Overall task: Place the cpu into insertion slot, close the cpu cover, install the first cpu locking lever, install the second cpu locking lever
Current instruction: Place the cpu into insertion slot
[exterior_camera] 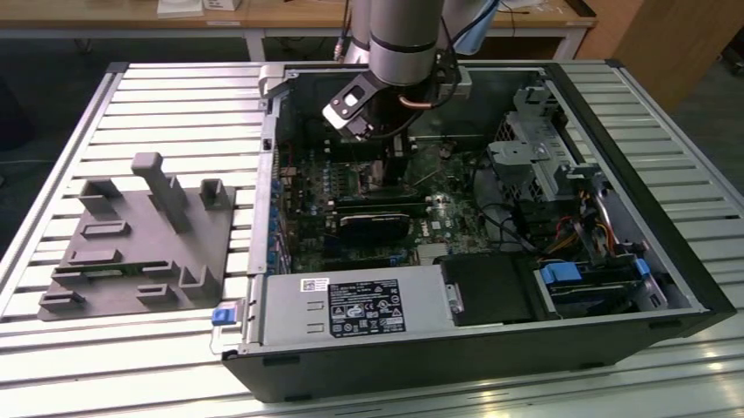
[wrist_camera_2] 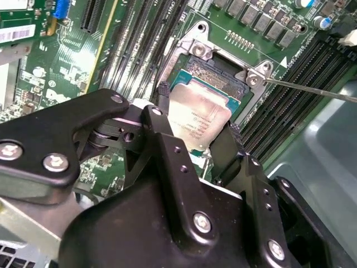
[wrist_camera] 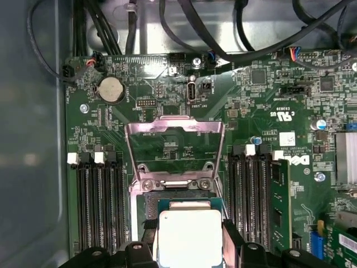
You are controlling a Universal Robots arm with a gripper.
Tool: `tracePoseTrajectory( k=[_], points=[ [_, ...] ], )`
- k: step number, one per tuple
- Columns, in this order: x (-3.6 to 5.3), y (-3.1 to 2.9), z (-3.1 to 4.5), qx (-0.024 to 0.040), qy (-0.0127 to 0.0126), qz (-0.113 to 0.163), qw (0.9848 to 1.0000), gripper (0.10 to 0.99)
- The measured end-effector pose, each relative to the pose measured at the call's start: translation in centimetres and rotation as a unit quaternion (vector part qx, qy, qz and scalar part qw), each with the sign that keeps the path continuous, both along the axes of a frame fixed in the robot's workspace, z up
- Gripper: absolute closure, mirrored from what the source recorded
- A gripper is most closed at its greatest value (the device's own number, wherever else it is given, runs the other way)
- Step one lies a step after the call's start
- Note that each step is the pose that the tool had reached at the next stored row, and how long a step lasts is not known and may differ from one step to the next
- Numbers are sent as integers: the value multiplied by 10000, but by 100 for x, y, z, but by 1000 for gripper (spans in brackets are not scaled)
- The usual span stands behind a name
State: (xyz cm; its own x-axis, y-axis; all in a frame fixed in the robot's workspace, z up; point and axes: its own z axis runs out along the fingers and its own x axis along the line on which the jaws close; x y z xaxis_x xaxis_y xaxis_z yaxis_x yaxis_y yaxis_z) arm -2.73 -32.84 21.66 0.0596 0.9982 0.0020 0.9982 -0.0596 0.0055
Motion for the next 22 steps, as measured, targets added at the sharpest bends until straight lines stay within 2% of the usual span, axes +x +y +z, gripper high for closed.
tracePoseTrajectory(
  k=[5,10,22],
  points=[
    [-3,12,-50,-1,0,17,10000,545],
    [-13,50,-92,0,0,70,10000,545],
    [-51,58,-181,-1,1,130,9999,545]
  ],
)
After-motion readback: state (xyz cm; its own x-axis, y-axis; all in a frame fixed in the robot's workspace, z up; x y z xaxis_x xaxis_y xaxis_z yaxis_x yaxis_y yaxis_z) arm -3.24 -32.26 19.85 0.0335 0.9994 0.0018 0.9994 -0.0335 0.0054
